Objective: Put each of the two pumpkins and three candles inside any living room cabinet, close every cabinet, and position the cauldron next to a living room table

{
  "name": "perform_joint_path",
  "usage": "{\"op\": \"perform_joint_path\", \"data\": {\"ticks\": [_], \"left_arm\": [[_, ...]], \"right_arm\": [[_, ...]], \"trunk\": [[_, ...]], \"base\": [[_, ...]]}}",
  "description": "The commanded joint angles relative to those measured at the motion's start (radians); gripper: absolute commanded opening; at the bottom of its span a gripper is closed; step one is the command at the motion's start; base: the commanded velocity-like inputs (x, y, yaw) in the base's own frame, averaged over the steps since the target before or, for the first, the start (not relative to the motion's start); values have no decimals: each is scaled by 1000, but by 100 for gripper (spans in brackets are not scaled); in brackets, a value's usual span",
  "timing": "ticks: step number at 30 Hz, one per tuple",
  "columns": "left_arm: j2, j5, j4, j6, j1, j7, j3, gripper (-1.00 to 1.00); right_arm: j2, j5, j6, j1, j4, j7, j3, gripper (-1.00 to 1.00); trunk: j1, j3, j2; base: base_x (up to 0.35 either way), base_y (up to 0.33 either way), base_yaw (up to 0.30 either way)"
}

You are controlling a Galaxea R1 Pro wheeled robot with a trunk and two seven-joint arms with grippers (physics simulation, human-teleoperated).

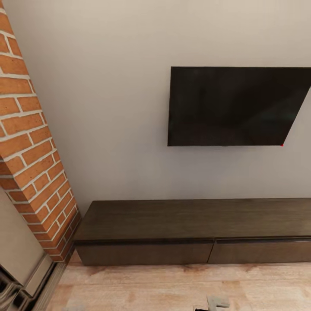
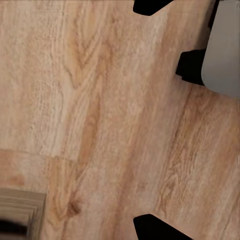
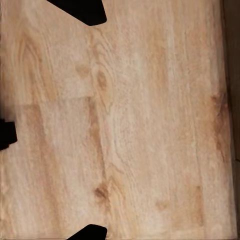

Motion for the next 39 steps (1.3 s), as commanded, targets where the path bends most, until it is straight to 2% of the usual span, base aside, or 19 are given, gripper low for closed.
{"op": "perform_joint_path", "data": {"ticks": [1, 9, 14, 17, 22, 26, 34, 39], "left_arm": [[1, 6, -3, -8, 17, 5, -9, 100], [6, 5, -3, -75, 127, 5, -9, 100], [6, 5, -2, -88, 174, 5, -10, 100], [5, 6, -2, -99, 190, 5, -10, 100], [5, 8, 7, -108, 206, 5, -11, 100], [3, 8, 11, -109, 229, 5, -11, 100], [3, 8, 12, -113, 268, 5, -10, 100], [3, 12, 12, -154, 293, 6, -10, 100]], "right_arm": [[1, -7, -10, 12, 6, 0, 9, 100], [1, -6, -18, 113, 11, 0, 9, 100], [1, -8, -11, 144, 14, -10, 9, 100], [1, -8, -7, 161, 16, -21, 9, 100], [-1, -8, -2, 185, 18, -90, 8, 100], [-2, -7, -2, 215, 18, -114, 9, 100], [-2, -4, -1, 253, 18, -107, 9, 100], [-2, 3, 12, 283, 17, -73, 10, 100]], "trunk": [[0, -1, -1], [0, -1, -1], [0, -1, -1], [0, -1, -1], [0, -1, -1], [0, -1, -1], [0, -1, -1], [0, -1, -1]], "base": [[0, 0, 0], [0, 0, 0], [0, 0, 0], [0, 0, 0], [0, 0, 0], [0, 0, 0], [0, 0, 0], [0, 0, 0]]}}
